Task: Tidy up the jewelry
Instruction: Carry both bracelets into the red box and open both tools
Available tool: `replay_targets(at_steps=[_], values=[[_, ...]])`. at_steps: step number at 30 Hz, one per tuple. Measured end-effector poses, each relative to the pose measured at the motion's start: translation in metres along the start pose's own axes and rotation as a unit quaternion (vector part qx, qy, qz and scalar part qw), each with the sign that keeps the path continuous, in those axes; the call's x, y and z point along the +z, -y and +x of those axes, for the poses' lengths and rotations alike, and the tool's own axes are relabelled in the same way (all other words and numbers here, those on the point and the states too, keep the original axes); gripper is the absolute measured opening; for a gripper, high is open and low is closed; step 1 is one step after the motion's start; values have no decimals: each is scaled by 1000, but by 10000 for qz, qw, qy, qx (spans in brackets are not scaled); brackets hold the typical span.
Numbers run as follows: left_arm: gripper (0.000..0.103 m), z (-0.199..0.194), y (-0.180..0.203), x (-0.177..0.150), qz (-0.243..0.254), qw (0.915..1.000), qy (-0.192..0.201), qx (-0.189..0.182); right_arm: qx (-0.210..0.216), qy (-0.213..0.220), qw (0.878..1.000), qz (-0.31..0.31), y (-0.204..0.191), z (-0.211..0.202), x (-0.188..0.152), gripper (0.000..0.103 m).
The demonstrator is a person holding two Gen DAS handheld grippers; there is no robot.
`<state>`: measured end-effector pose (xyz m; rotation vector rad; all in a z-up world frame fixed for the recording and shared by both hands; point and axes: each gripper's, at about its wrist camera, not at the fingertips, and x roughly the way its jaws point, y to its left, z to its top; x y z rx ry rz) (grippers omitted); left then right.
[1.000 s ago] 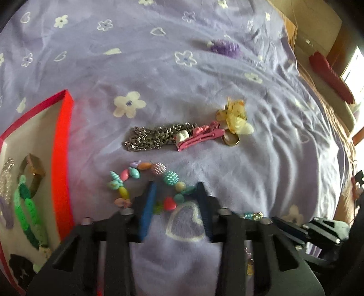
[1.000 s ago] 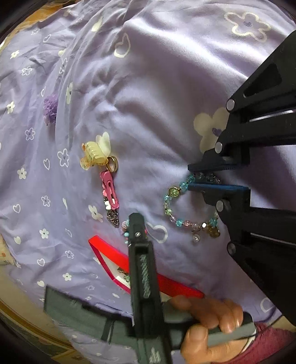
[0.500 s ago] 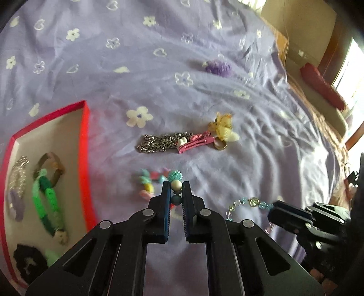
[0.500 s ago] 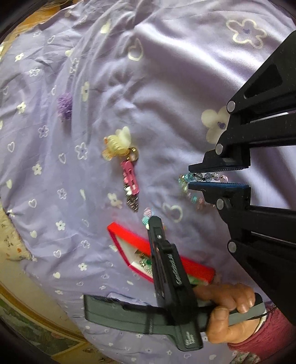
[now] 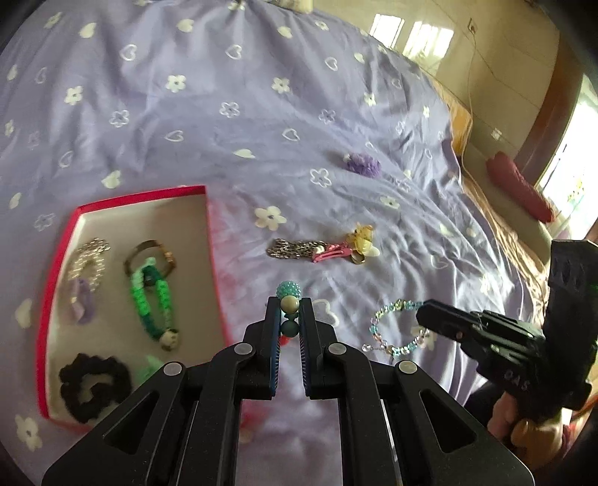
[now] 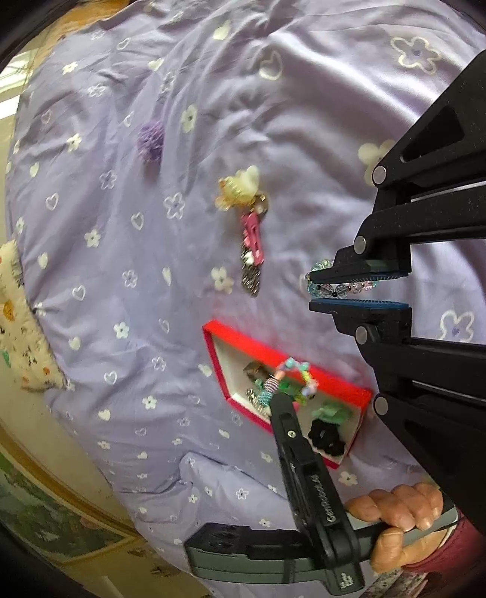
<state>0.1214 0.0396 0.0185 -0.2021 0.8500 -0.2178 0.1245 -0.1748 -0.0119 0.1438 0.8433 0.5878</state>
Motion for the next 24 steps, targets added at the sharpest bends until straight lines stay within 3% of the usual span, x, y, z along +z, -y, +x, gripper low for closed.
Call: replay_targets(at_steps=[24], values=[[8, -58, -93, -28, -763, 9950, 334, 543, 573, -80, 9964, -628, -89, 37, 26, 7]])
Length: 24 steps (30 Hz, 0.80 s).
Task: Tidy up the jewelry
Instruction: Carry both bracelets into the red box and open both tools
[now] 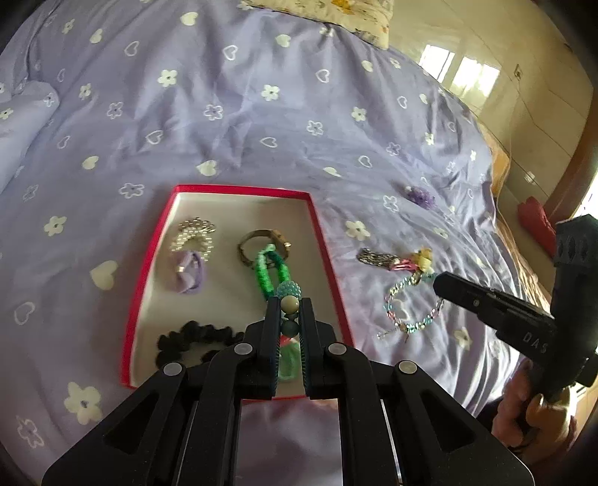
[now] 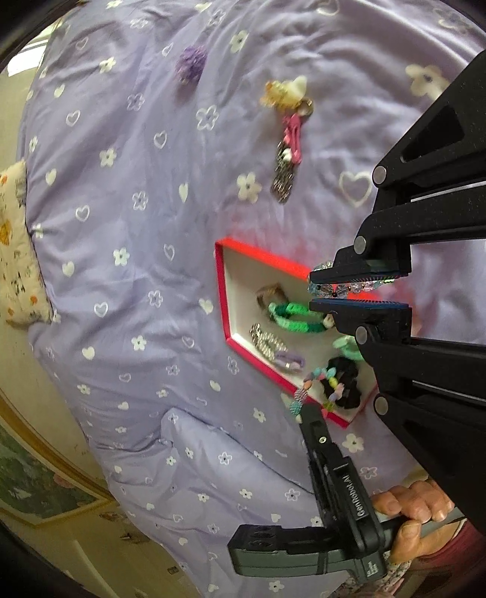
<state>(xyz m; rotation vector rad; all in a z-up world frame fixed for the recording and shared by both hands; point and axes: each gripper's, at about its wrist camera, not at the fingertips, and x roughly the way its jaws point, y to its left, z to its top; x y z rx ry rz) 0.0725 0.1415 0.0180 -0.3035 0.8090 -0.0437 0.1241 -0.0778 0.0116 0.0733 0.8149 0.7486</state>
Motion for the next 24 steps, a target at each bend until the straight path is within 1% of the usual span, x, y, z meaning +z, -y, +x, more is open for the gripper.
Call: replay_targets(at_steps=[9, 17, 21, 24], values=[[8, 3, -25, 3, -137, 9998, 4, 166, 282, -118, 9994, -147, -30, 36, 16, 7], [8, 19, -48, 13, -114, 9988, -82, 462, 502, -311, 9979, -270, -53, 79, 25, 7], [8, 36, -61, 19, -66, 9976, -151, 672, 541, -455, 9971, -265, -54, 104, 27, 7], [8, 56, -69, 18, -52, 9962, -325, 803, 419, -610, 9970, -207, -43, 122, 23, 7]])
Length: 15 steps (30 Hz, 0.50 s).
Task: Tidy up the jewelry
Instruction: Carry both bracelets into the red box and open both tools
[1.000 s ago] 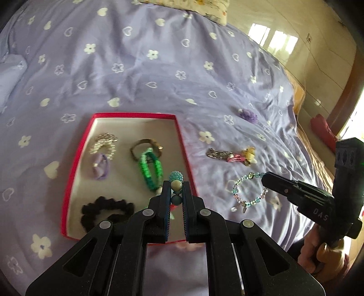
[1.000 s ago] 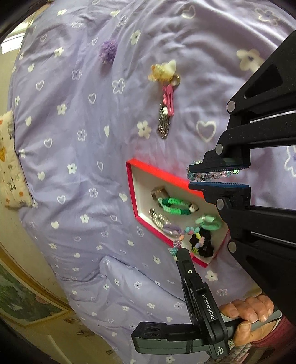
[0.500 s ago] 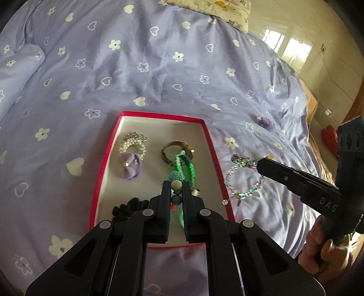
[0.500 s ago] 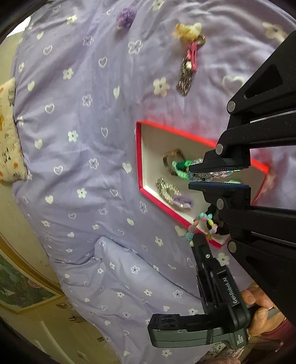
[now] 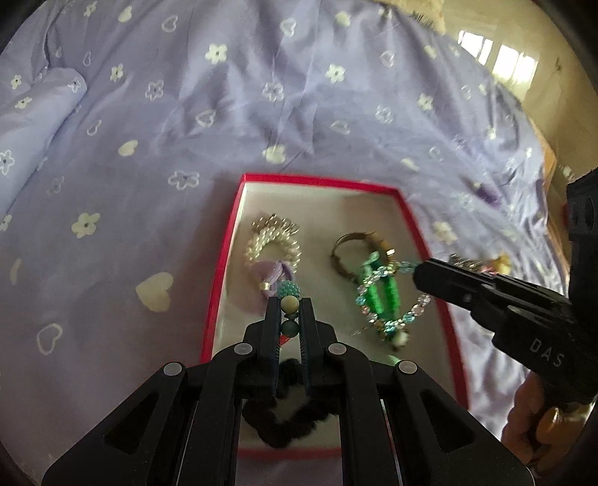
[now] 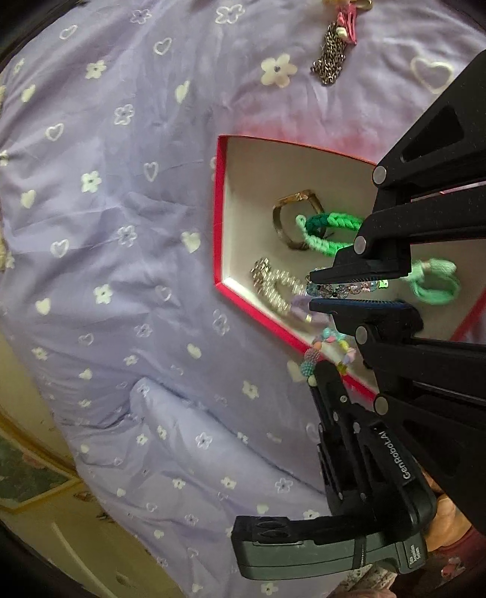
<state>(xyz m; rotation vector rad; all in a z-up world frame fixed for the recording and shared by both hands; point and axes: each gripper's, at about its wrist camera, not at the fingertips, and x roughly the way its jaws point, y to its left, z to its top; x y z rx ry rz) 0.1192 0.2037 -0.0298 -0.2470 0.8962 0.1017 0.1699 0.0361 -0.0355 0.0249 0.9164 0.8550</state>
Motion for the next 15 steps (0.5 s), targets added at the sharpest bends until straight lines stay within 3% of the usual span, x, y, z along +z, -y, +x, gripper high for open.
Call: replay_targets(at_steps=[7, 15], values=[[8, 29, 7, -7, 157, 9996, -227, 97, -297, -247, 9991, 193, 35, 17, -9, 7], [8, 49, 11, -9, 175, 9990, -408, 104, -371, -385, 9984, 165, 43, 25, -11, 8]])
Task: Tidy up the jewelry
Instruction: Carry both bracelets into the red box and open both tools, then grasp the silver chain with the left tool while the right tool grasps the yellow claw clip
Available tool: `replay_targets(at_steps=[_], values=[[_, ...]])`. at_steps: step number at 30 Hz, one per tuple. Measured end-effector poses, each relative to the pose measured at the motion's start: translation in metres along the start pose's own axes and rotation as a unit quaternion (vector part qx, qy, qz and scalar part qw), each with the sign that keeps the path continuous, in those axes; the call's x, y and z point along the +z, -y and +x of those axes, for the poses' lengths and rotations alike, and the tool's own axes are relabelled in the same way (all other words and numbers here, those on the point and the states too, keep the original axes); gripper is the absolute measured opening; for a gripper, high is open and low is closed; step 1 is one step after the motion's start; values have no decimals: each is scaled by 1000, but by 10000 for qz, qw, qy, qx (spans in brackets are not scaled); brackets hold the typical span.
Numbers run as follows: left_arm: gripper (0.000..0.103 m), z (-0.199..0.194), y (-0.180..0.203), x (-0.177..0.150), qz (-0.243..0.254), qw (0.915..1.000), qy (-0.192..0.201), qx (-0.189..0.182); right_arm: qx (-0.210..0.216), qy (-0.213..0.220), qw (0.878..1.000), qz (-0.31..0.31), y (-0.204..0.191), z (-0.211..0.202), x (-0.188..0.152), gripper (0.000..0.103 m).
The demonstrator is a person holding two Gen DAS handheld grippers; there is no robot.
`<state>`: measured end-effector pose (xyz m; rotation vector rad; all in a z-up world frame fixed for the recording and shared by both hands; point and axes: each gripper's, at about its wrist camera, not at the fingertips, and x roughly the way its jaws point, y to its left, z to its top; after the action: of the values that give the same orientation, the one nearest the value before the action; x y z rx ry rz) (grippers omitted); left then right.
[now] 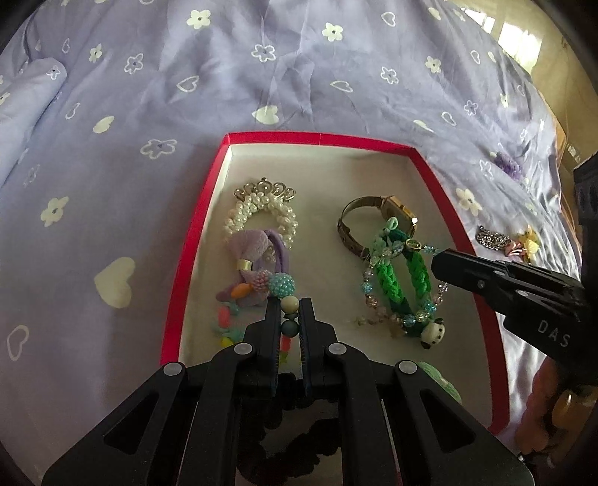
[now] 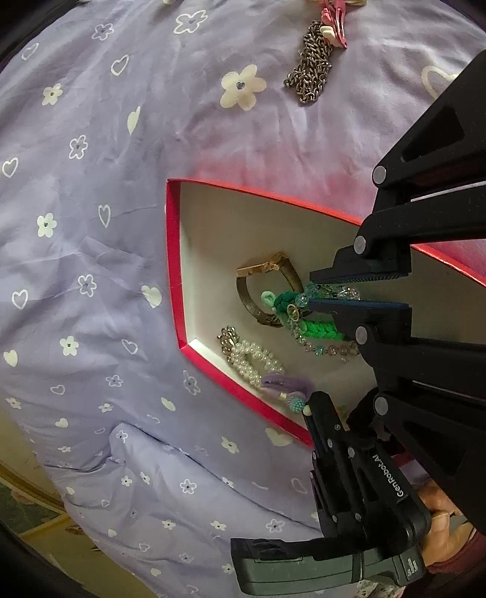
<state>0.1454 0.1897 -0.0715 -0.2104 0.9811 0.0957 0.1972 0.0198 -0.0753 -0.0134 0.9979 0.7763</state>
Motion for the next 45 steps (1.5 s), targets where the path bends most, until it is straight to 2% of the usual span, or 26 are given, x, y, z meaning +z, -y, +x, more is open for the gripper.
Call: replay_targets(at_steps=[11, 13, 17, 23, 25, 35, 45], values=[[8, 6, -1, -1, -33, 9999, -117, 87, 126, -37, 9999, 64, 2, 1, 0, 14], [12, 4, 0, -1, -27, 9999, -119, 83, 142, -11, 9999, 80, 2, -1, 0, 16], [27, -2, 3, 0, 5, 9998, -80, 172, 163, 53, 9998, 107, 2, -8, 0, 30], [44, -18, 6, 0, 0, 9998, 39, 186, 208, 225, 9993, 207, 5, -30, -5, 31], [49, -25, 8, 0, -2, 9998, 104, 180, 199, 314, 9990, 267, 9, -41, -8, 35], [56, -51, 26, -6, 21, 9996, 265, 68, -185, 616, 9948, 787, 58, -92, -35, 48], [62, -63, 69, -11, 332, 9987, 339, -194, -668, 737, 9862, 1324, 114, -133, -71, 51]])
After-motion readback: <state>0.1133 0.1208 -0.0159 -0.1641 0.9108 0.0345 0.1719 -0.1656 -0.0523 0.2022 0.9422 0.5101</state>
